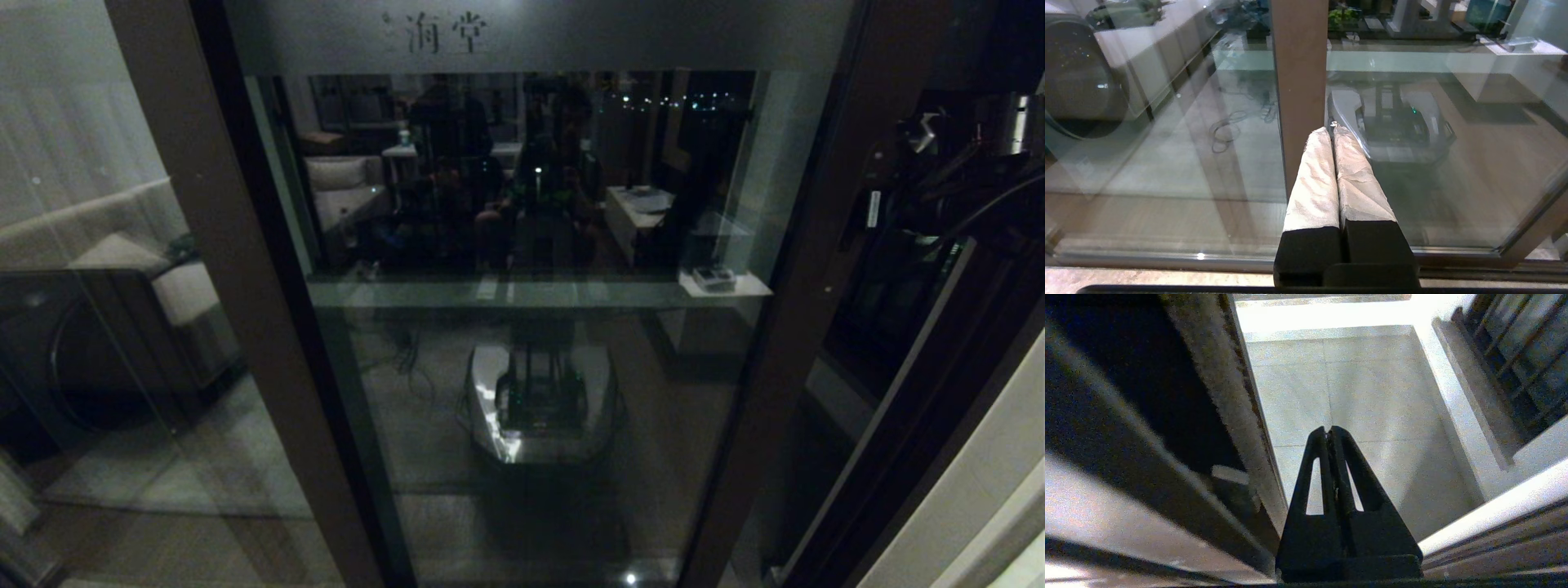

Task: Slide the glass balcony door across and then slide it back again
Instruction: Open the slid door

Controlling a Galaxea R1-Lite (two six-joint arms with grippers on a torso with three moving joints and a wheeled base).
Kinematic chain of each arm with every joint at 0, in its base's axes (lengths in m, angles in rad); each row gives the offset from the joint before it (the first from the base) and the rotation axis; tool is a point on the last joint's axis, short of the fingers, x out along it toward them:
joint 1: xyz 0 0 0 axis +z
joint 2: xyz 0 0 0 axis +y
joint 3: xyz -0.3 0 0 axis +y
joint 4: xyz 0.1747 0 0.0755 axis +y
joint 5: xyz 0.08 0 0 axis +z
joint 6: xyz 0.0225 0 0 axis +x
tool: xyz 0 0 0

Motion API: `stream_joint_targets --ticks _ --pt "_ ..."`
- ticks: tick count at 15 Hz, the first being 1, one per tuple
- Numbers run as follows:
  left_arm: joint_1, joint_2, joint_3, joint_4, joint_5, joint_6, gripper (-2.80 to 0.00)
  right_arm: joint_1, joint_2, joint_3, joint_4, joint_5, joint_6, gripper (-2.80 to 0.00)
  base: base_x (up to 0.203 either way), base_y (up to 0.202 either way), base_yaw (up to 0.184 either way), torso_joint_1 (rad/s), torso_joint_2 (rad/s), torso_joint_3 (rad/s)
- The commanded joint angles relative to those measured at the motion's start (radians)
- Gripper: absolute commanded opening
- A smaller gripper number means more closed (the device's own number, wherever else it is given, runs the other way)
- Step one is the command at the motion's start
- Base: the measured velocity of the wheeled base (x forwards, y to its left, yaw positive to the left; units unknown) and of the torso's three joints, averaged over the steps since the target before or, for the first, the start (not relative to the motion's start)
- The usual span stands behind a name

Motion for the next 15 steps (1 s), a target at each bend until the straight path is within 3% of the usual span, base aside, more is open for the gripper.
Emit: stream_joint_targets --ticks 1,4,9,15 --pt "0.0 0.0 0.002 0.0 0.0 0.0 -2.8 0.017 0.005 0.001 -0.001 -0.022 0.001 -2.8 0.0 0.0 0.0 0.0 0.0 0.0" --pt "0.0 0.0 0.002 0.0 0.0 0.0 -2.8 0.059 0.013 0.008 -0.018 -0.037 0.0 -2.8 0.0 0.0 0.0 0.0 0.0 0.0" --pt "0.0 0.0 0.002 0.0 0.0 0.0 -2.8 0.137 0.091 -0.034 -0.192 -0.166 0.0 -2.8 0.0 0.0 0.0 0.0 0.0 0.0" --pt "0.0 0.0 0.002 0.0 0.0 0.0 -2.8 0.153 0.048 -0.035 -0.193 -0.17 -0.001 -2.8 0.0 0.0 0.0 0.0 0.0 0.0"
